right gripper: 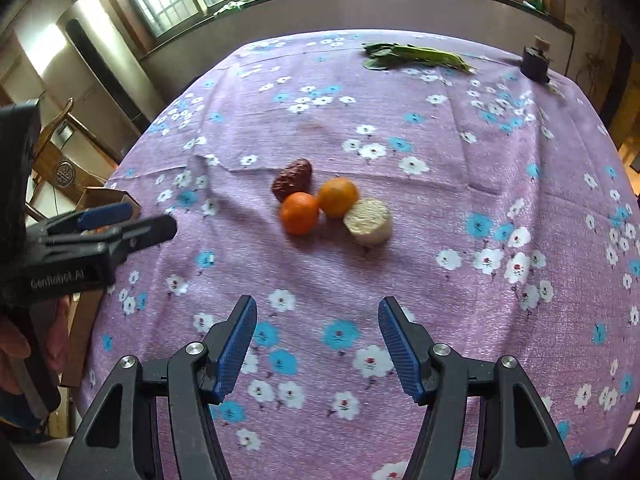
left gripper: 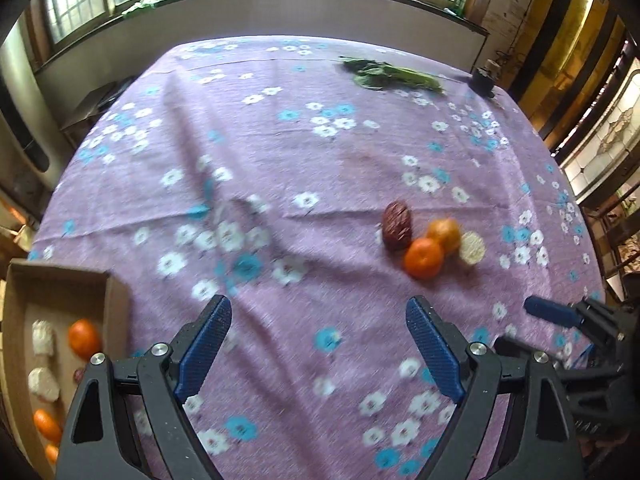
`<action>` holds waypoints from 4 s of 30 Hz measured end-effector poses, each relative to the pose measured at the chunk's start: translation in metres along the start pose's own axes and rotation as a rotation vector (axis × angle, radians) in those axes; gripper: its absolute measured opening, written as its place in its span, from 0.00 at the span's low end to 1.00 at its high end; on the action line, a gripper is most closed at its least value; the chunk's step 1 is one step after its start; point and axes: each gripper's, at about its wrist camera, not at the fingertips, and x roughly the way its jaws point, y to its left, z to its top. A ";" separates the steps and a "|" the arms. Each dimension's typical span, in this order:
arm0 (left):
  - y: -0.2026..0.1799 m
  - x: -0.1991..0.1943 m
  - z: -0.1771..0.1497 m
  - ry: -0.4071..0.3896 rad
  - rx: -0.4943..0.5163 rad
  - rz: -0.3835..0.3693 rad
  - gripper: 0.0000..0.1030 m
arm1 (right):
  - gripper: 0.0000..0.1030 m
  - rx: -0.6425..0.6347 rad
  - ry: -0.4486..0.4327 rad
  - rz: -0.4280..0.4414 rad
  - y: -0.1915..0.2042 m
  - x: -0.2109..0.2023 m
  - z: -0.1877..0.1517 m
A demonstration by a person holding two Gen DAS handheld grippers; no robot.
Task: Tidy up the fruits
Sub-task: 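Move both open tools back toward the remaining fruit, then grasp the red date with the left tool while the right tool grasps a yam slice, then carry the red date and yam slice in both tools into the box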
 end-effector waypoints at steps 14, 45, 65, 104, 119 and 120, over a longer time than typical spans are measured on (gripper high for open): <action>-0.035 0.073 0.056 0.099 0.056 -0.091 0.86 | 0.66 0.044 -0.016 0.025 -0.029 0.008 0.016; -0.015 0.043 0.033 0.048 0.089 -0.072 0.24 | 0.33 -0.011 0.009 0.040 -0.037 0.033 0.031; 0.056 -0.040 -0.048 -0.012 -0.079 0.033 0.24 | 0.33 -0.200 -0.005 0.200 0.088 0.000 0.009; 0.191 -0.108 -0.167 0.015 -0.349 0.207 0.24 | 0.34 -0.544 0.127 0.397 0.275 0.043 -0.014; 0.199 -0.098 -0.183 0.057 -0.375 0.220 0.24 | 0.34 -0.596 0.160 0.421 0.311 0.073 0.000; 0.199 -0.098 -0.182 0.057 -0.375 0.220 0.24 | 0.34 -0.600 0.162 0.421 0.313 0.074 0.000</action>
